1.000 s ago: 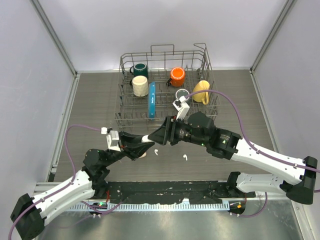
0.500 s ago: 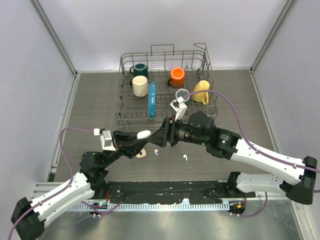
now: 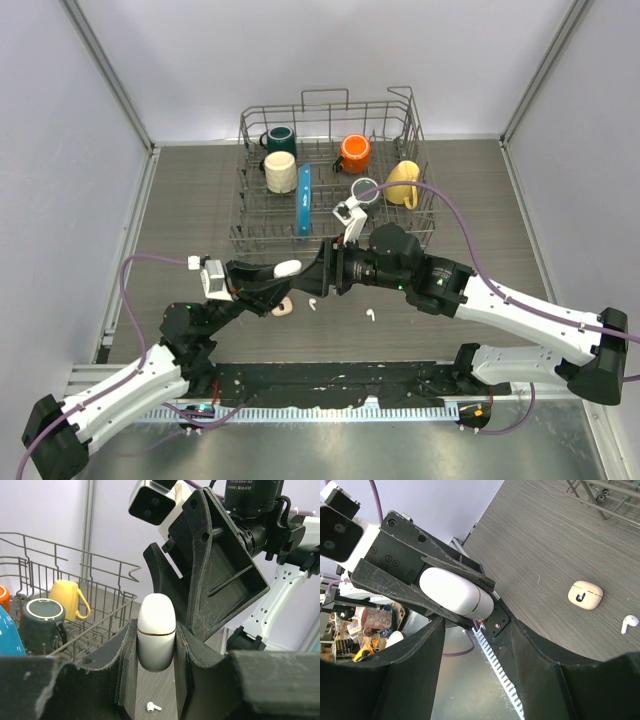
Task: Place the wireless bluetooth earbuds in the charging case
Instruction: Open the charging case.
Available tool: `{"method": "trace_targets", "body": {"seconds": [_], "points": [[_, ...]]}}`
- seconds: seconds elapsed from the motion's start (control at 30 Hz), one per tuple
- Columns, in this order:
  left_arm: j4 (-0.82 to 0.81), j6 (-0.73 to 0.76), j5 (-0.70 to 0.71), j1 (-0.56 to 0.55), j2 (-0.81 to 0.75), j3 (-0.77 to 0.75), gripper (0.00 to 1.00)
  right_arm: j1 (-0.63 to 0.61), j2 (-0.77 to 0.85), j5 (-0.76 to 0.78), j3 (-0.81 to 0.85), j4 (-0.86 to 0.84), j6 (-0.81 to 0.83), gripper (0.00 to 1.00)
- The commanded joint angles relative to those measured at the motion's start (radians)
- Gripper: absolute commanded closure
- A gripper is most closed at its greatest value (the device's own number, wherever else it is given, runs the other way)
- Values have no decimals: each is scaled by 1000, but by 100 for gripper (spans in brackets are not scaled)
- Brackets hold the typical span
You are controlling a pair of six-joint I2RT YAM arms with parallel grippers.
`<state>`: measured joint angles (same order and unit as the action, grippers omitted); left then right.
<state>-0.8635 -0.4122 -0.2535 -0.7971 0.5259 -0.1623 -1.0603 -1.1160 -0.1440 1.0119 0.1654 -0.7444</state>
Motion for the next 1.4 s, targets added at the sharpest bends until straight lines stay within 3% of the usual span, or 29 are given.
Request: {"method": "trace_targets", "body": {"seconds": [0.0,0.53,0.9,1.37], "points": [[-35,-10,-27,-2,-10,-20,100,0,21,40,4,-56,-15,40],[0,-7,-27,-2,-33,-6,100,2,81,54,-24,-104,-42,39],[-11,-5,-43,-2,-29,-13,100,2,9,55,-7,-58,-55,40],[49,-11,-119,-2,-66,-8,100,51,5,-6,-42,-201,-141,41]]}}
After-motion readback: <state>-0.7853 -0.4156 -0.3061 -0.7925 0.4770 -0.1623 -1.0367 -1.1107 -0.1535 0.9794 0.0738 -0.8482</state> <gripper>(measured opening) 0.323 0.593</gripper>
